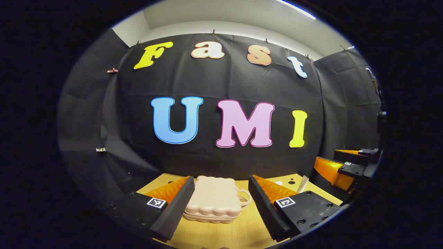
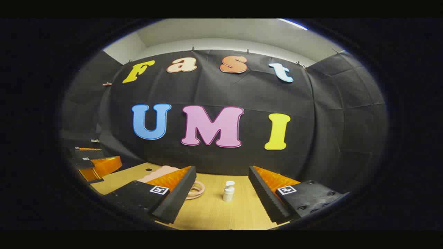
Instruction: First open the suitcase, pack the skin care products into it, and then close the suitcase.
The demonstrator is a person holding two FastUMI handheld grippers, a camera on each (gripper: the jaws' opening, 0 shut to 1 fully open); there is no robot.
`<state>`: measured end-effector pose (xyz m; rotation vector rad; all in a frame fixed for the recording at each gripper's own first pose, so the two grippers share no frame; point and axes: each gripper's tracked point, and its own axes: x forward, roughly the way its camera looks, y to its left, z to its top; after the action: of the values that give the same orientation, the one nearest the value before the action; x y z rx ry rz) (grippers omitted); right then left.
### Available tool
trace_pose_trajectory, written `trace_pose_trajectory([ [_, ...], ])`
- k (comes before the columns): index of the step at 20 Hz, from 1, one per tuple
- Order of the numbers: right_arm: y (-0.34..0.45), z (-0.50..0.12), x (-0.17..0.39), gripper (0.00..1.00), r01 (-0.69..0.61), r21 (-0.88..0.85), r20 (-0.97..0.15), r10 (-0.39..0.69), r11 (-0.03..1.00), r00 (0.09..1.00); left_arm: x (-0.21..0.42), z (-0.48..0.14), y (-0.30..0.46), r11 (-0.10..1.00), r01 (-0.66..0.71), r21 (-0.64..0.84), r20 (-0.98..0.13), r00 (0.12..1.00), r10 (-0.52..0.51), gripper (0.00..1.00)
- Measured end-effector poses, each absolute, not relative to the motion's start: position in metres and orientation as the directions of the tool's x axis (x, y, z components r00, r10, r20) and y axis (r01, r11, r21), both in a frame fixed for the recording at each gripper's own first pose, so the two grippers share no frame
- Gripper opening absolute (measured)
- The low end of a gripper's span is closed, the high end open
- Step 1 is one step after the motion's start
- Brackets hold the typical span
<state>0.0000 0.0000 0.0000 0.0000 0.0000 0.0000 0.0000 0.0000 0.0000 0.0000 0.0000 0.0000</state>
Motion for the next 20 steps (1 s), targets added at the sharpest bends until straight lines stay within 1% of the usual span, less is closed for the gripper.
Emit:
trace_pose_trajectory([
  [1,-0.003,0.0,0.006,0.97,0.003,0.006,-0.001,-0.003,1.0,1.0,0.005,0.001,-0.002,1.0,-0.002,0.002,0.005,1.0,0.002,0.99],
  [3,-0.014,0.001,0.016,0.97,0.018,0.023,0.007,-0.018,1.0,1.0,0.016,0.001,-0.007,1.0,0.0,-0.006,0.016,1.0,0.001,0.99],
  [7,-0.033,-0.007,0.033,0.98,0.04,0.029,-0.003,-0.039,0.999,0.999,0.039,-0.017,-0.021,0.999,0.012,-0.042,-0.019,1.0,-0.013,0.99],
  [8,-0.039,-0.01,0.035,0.94,0.049,0.027,-0.005,-0.048,0.998,0.999,0.045,-0.021,-0.025,0.999,0.015,-0.042,-0.027,0.999,-0.016,0.99],
  [10,-0.047,-0.015,0.039,0.98,0.06,0.026,-0.014,-0.059,0.998,0.998,0.057,-0.026,-0.029,0.999,0.016,-0.037,-0.034,0.999,-0.017,0.99],
  [17,-0.073,-0.023,0.047,0.98,0.095,0.042,-0.022,-0.094,0.995,0.995,0.082,-0.027,-0.041,0.999,0.032,-0.034,-0.035,0.999,-0.033,0.99],
  [20,-0.08,-0.026,0.048,0.98,0.101,0.033,-0.027,-0.1,0.994,0.995,0.091,-0.031,-0.051,0.997,0.056,-0.047,-0.04,0.998,-0.057,0.99],
])
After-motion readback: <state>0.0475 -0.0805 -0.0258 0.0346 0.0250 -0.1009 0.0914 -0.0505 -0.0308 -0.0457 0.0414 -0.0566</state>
